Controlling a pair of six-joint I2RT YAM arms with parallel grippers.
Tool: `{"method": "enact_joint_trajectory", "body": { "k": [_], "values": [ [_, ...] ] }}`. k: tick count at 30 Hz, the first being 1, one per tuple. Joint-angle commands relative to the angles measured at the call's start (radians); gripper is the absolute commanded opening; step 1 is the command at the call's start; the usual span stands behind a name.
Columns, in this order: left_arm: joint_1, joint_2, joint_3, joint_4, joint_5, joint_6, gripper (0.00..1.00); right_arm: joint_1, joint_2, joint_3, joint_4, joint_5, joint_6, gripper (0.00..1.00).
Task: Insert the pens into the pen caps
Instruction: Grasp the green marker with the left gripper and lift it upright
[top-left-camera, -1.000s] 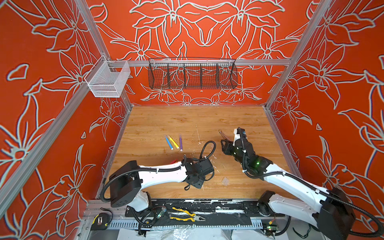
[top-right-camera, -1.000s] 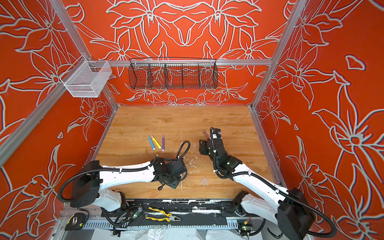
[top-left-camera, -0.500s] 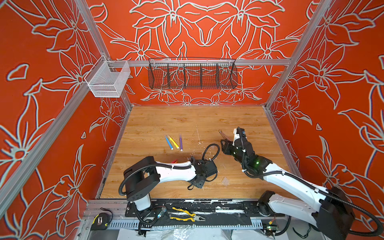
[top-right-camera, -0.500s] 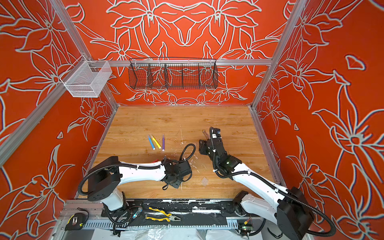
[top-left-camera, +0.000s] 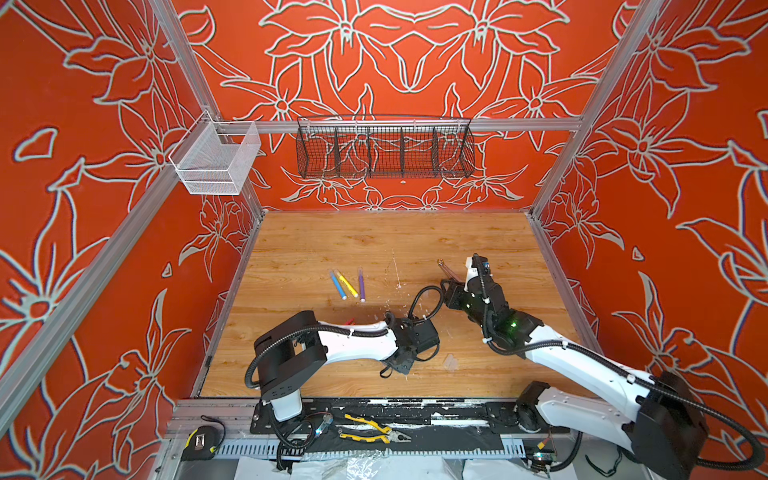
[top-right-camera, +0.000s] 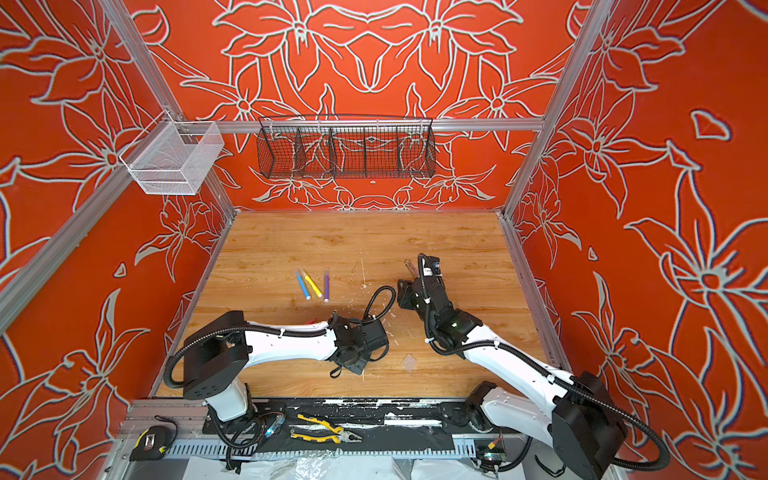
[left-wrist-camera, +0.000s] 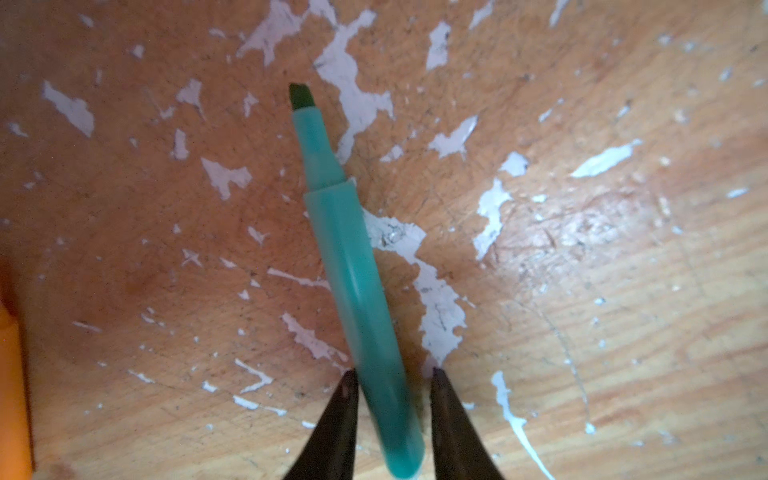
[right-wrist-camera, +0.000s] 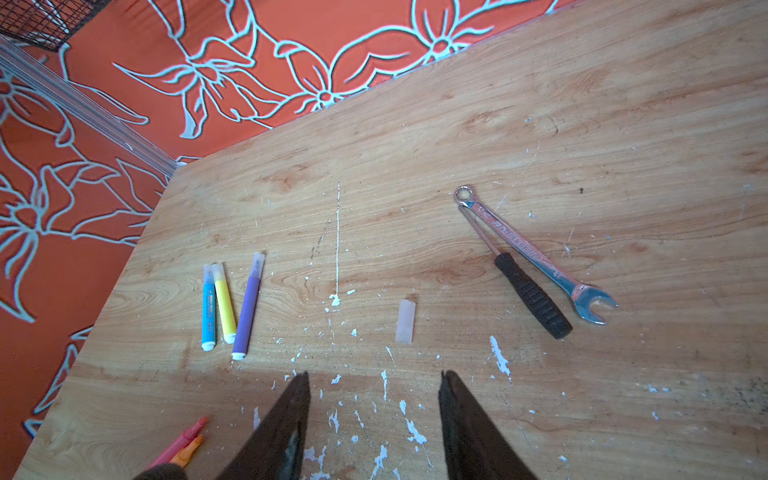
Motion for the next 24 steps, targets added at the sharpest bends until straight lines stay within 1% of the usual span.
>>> {"method": "enact_joint_trajectory", "body": {
  "k": [1, 7, 10, 13, 19, 24],
  "values": [
    [0.013, 0.072, -0.033, -0.007, -0.013, -0.015, 0.3, -0.006, 0.01, 0.031, -0.011, -0.004, 0.006, 0.52],
    [0.026, 0.087, -0.043, -0.002, -0.002, -0.036, 0.32, -0.006, 0.013, 0.034, -0.011, -0.007, 0.008, 0.52],
    [0.031, 0.083, -0.048, 0.004, 0.004, -0.038, 0.31, -0.007, 0.011, 0.034, -0.011, -0.008, 0.009, 0.52],
    [0.033, 0.08, -0.051, 0.008, 0.006, -0.036, 0.25, -0.007, 0.01, 0.033, -0.011, -0.007, 0.009, 0.52],
    [0.046, 0.078, -0.054, 0.012, 0.02, -0.03, 0.09, -0.006, 0.008, 0.031, -0.012, -0.004, 0.009, 0.52],
    [0.075, 0.039, -0.056, 0.012, 0.04, -0.011, 0.06, -0.006, 0.004, 0.027, -0.016, 0.007, 0.015, 0.52]
  ]
}}
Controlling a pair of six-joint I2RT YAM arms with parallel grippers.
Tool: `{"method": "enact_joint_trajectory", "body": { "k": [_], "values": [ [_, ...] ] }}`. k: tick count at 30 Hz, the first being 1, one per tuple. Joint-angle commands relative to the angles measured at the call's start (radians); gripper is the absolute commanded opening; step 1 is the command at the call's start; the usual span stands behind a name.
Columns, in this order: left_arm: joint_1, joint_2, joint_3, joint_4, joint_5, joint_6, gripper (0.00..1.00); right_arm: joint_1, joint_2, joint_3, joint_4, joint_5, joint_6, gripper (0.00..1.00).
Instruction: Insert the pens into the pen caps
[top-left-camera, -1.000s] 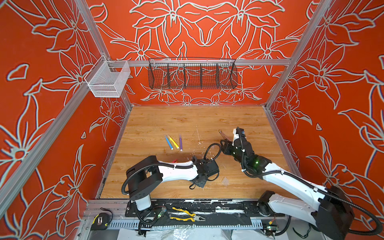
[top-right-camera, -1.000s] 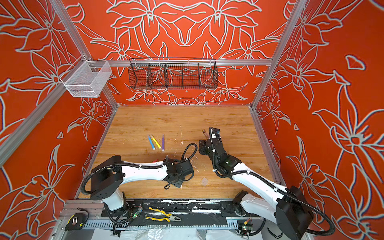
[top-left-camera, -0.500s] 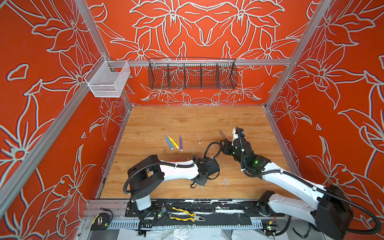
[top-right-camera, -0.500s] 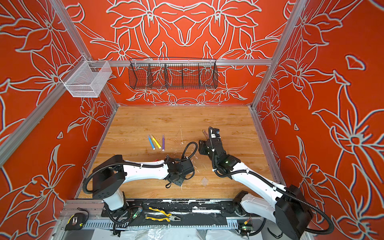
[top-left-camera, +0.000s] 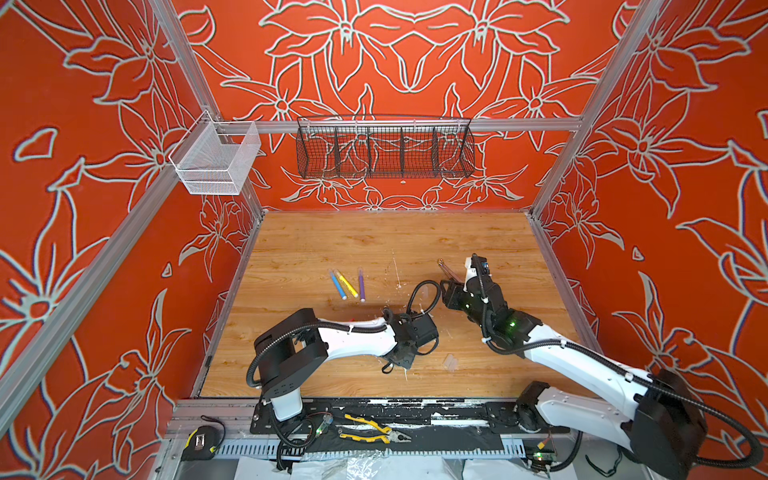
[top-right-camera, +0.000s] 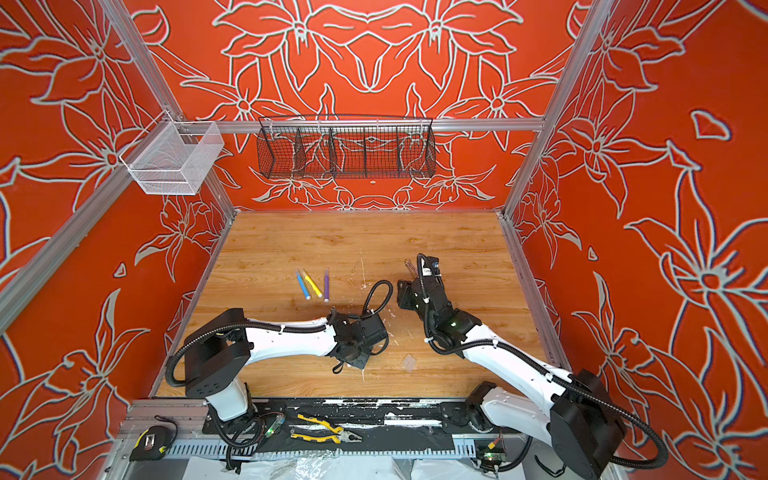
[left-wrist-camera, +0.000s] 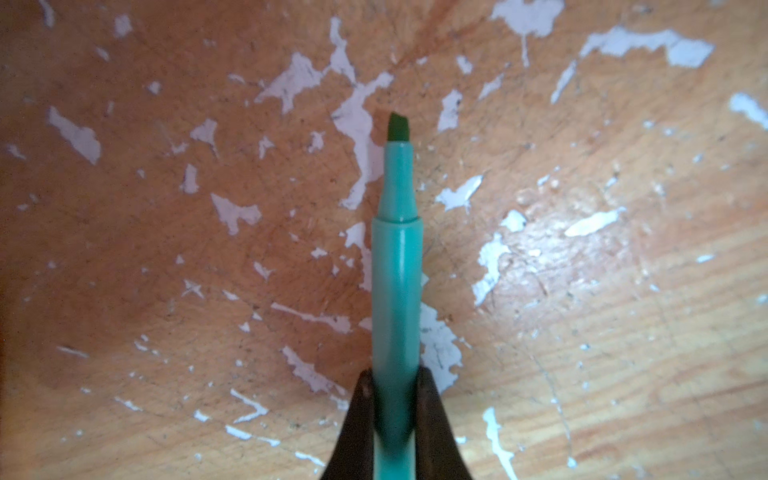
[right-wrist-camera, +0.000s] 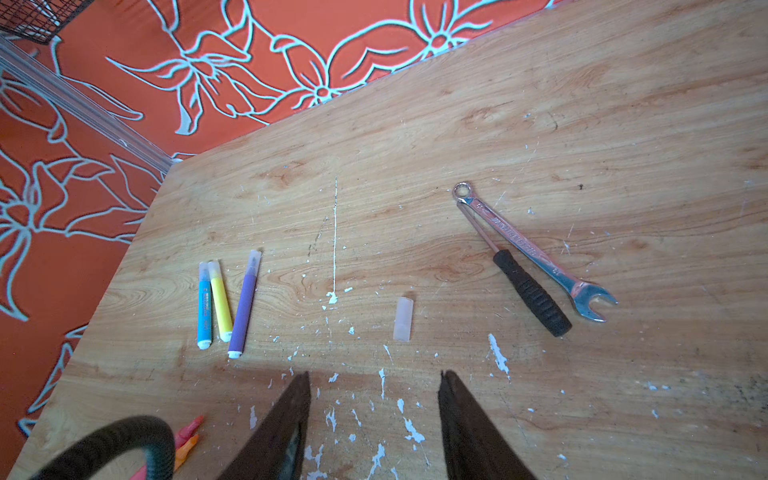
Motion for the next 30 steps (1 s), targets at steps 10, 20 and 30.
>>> {"method": "enact_joint_trajectory", "body": {
  "k": [10, 20, 30],
  "values": [
    [0.155, -0.145, 0.241, -0.258, 0.045, 0.166, 0.01, -0.014, -0.076, -0.018, -0.026, 0.079, 0.054, 0.51],
    [0.309, -0.246, 0.189, 0.055, -0.072, 0.191, 0.0, -0.015, -0.075, -0.039, 0.082, -0.045, 0.004, 0.5],
    [0.304, -0.36, -0.039, 0.366, 0.016, 0.315, 0.0, 0.053, -0.065, -0.062, 0.267, -0.233, -0.051, 0.5]
  ]
}}
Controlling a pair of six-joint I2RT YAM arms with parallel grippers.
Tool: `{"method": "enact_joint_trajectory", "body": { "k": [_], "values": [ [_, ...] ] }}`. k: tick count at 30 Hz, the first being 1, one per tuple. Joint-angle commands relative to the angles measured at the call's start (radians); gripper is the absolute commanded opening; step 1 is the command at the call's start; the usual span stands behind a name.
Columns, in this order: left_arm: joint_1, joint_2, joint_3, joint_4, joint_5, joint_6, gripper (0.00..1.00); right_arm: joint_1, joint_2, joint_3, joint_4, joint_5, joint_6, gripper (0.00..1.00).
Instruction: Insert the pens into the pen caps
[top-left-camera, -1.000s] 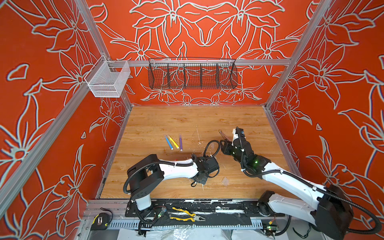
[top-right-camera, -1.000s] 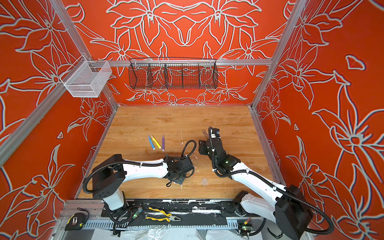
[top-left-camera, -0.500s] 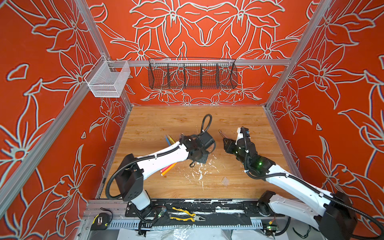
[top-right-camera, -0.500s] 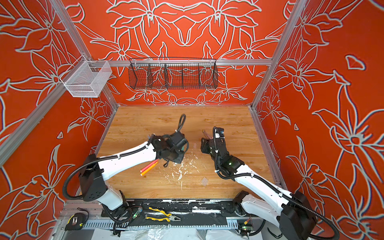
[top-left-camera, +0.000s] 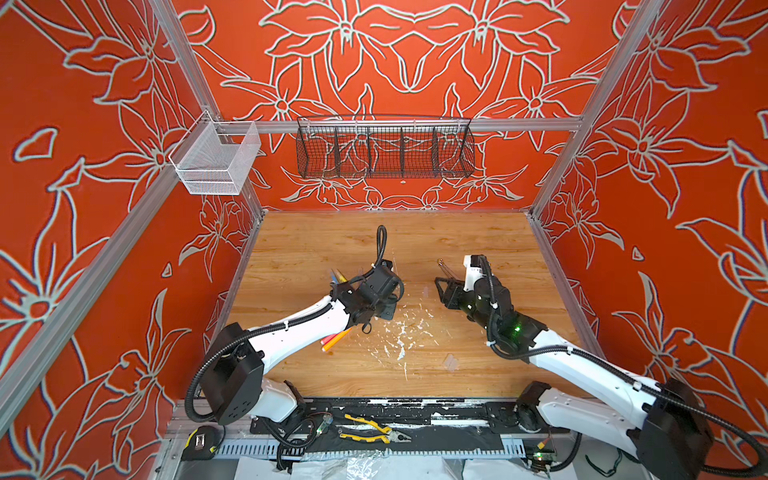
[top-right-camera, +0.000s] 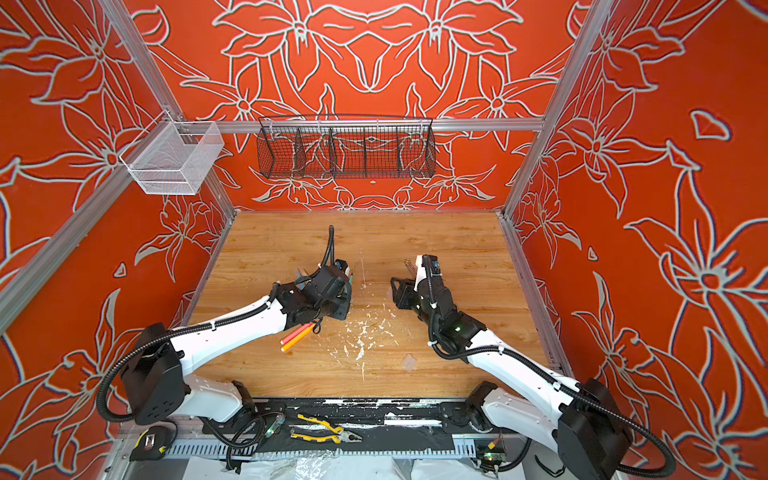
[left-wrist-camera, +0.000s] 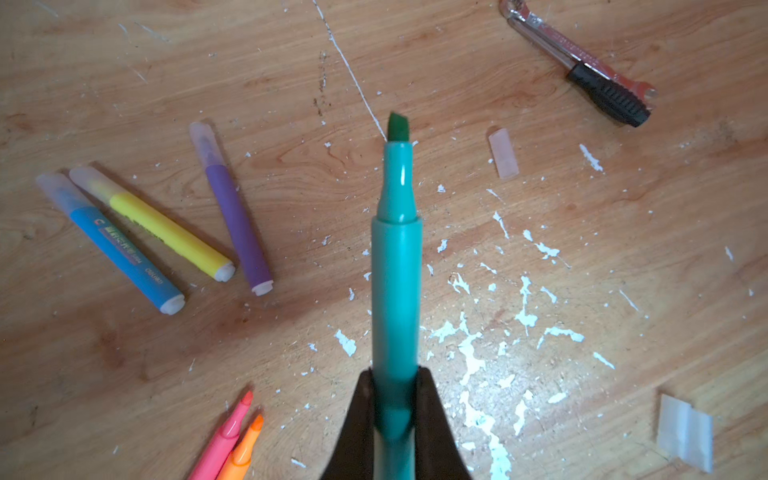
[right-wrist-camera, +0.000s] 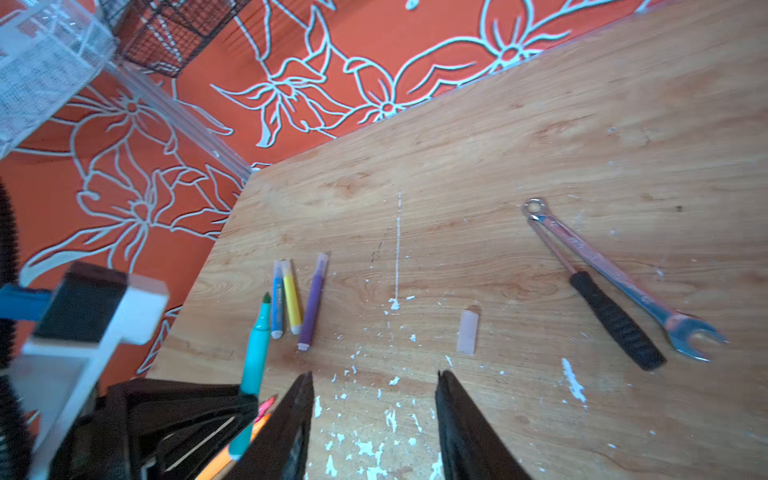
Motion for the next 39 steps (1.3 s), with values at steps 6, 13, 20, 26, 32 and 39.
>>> {"method": "enact_joint_trajectory", "body": {
  "k": [6, 13, 20, 26, 32, 39],
  "values": [
    [-0.006, -0.033, -0.028, 0.226, 0.231, 0.062, 0.0, 0.056, 0.015, -0.08, 0.282, -0.155, -0.029, 0.51],
    [-0.007, -0.082, -0.068, 0.279, 0.302, 0.08, 0.0, 0.056, 0.088, -0.058, 0.315, -0.206, -0.013, 0.5],
    [-0.018, -0.086, -0.081, 0.317, 0.39, 0.092, 0.0, 0.055, 0.088, -0.049, 0.291, -0.181, 0.004, 0.49],
    [-0.069, -0.098, -0.079, 0.317, 0.357, 0.124, 0.0, 0.054, 0.09, -0.042, 0.259, -0.154, 0.016, 0.49],
    [-0.107, -0.094, -0.07, 0.31, 0.323, 0.15, 0.0, 0.054, 0.083, -0.042, 0.242, -0.135, 0.016, 0.44],
    [-0.117, -0.082, -0.058, 0.292, 0.283, 0.154, 0.0, 0.054, 0.073, -0.045, 0.221, -0.113, 0.034, 0.28]
  ]
}}
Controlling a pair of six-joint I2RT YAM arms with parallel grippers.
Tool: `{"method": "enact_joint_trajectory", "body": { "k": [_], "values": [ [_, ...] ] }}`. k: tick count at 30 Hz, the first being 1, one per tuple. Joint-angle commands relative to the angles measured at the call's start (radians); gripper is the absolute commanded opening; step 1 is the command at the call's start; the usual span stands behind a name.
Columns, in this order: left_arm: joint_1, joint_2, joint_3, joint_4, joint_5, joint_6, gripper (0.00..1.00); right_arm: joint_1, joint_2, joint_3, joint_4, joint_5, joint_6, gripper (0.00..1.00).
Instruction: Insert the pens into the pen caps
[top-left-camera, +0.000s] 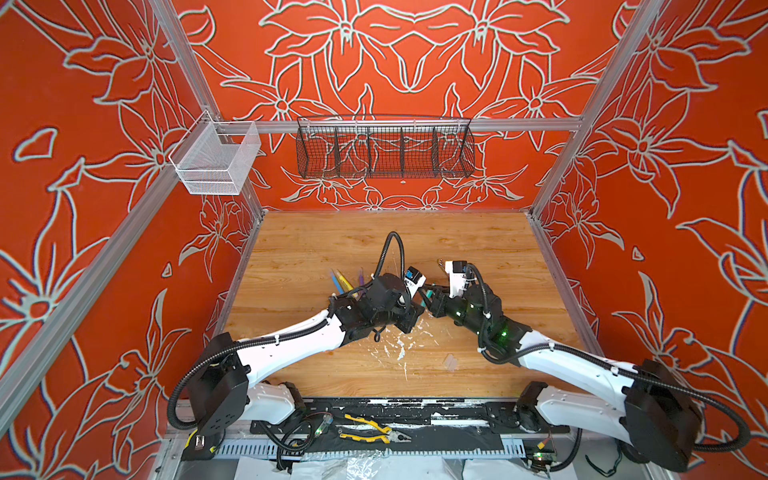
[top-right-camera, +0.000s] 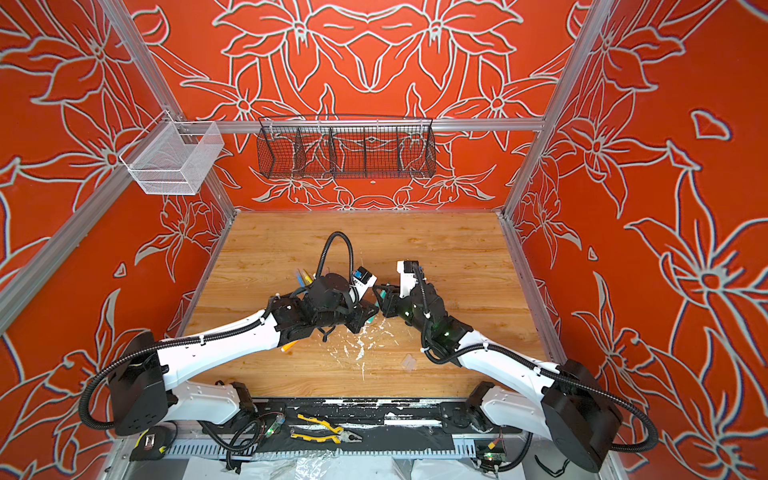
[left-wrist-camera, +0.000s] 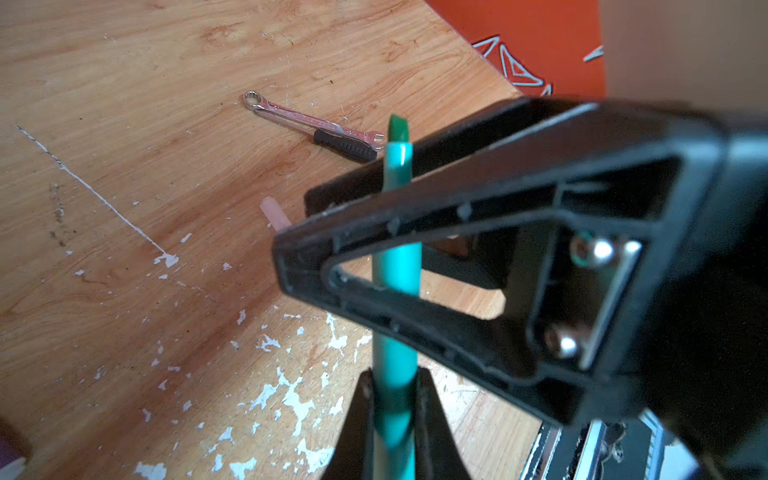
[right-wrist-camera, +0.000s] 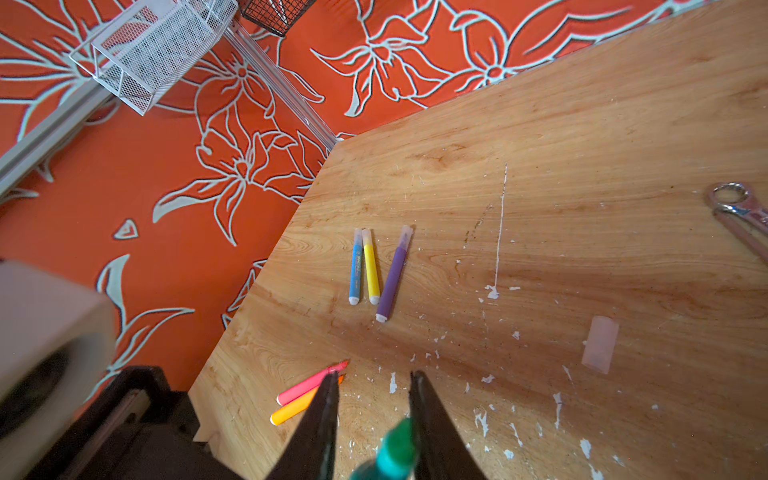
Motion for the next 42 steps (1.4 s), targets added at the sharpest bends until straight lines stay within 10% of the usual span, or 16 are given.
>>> {"method": "enact_joint_trajectory", "body": {
  "k": [1, 9, 14, 23, 42],
  "values": [
    [-0.004, -0.004, 0.015, 0.002, -0.03, 0.021, 0.0, 0.0, -0.014, 0.019, -0.02, 0.023, 0.018, 0.26],
    [-0.004, -0.003, 0.012, 0.007, -0.048, 0.021, 0.0, 0.0, 0.005, 0.003, 0.023, -0.009, 0.063, 0.08],
    [-0.004, 0.02, 0.018, 0.009, -0.057, 0.024, 0.18, 0.0, 0.01, -0.003, 0.054, -0.039, 0.083, 0.02],
    [-0.004, 0.047, 0.016, 0.029, -0.051, 0.025, 0.36, 0.001, -0.002, -0.014, 0.077, -0.045, 0.088, 0.0],
    [-0.004, 0.058, -0.037, 0.154, -0.034, 0.058, 0.38, -0.012, -0.024, -0.081, 0.173, -0.045, 0.179, 0.0]
  ]
}}
